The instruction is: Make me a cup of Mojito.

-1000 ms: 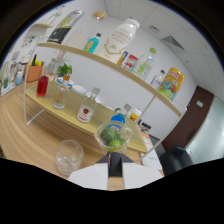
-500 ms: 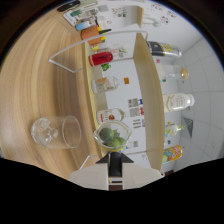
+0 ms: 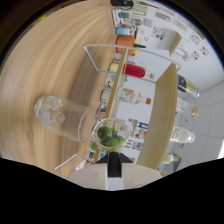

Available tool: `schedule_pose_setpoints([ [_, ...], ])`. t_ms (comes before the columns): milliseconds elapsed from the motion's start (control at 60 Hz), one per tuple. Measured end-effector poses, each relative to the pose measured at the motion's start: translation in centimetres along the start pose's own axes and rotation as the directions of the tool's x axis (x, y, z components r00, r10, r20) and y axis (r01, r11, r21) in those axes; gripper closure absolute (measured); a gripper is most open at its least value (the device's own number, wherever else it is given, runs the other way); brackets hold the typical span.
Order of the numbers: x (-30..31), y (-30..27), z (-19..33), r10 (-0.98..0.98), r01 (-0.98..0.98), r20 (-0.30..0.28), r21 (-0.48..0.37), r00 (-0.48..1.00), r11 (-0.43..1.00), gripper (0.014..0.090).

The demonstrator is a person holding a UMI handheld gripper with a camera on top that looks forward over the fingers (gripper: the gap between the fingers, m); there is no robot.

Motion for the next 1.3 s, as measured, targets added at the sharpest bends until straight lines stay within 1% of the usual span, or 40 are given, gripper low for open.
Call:
schedule_pose_setpoints([
  [83, 0.1, 0.0, -0.3, 0.027, -0.027, 0.0, -0.002, 1.0, 1.0, 0.0888],
  [200, 0.6, 0.4, -0.7, 0.123, -0.123, -0.008, -0.01, 0.992, 0.992, 0.0887],
  [300, 2.1, 1.2, -1.4, 0.286, -0.286, -0.023, -0.026, 0.958, 0.958, 0.0887],
  [383, 3.6, 2.5, -2.3, 0.467, -0.468, -0.034, -0.031, 0.884, 0.883, 0.0886],
  [433, 4.4, 3.8, -2.9, 0.584, -0.585, -0.048, -0.046, 0.811, 0.809, 0.0888],
  [517, 4.9, 6.0, -4.0, 0.77, -0.772, -0.066, -0.064, 0.635, 0.632, 0.0886],
  [600, 4.2, 8.0, -4.7, 0.906, -0.907, -0.058, -0.078, 0.419, 0.414, 0.0885],
  [650, 2.8, 9.5, -5.0, 0.951, -0.949, -0.057, -0.11, 0.303, 0.296, 0.0885],
  [717, 0.1, 11.1, -5.1, 0.987, -0.976, -0.054, -0.162, 0.153, 0.142, 0.0885],
  [767, -2.7, 12.0, -4.9, 0.997, -0.976, -0.047, -0.212, 0.068, 0.057, 0.0886],
  [817, -5.8, 12.4, -4.7, 0.999, -0.964, -0.032, -0.267, 0.002, -0.007, 0.0886],
  [867, -9.1, 12.8, -4.7, 0.998, -0.939, -0.03, -0.339, -0.054, -0.061, 0.0887],
  [950, -14.6, 13.3, -4.6, 0.99, -0.893, -0.039, -0.428, -0.135, -0.139, 0.0886],
  [1017, -17.6, 13.0, -5.0, 0.985, -0.851, -0.036, -0.499, -0.166, -0.161, 0.0886],
  [1083, -20.5, 12.7, -4.9, 0.987, -0.832, -0.02, -0.536, -0.159, -0.145, 0.0887],
  [1133, -21.6, 12.3, -5.1, 0.985, -0.808, -0.007, -0.57, -0.175, -0.147, 0.0887],
  [1217, -23.6, 11.7, -5.3, 0.977, -0.789, -0.004, -0.59, -0.212, -0.173, 0.0886],
  [1300, -24.0, 11.6, -5.1, 0.973, -0.782, -0.005, -0.594, -0.232, -0.189, 0.0886],
])
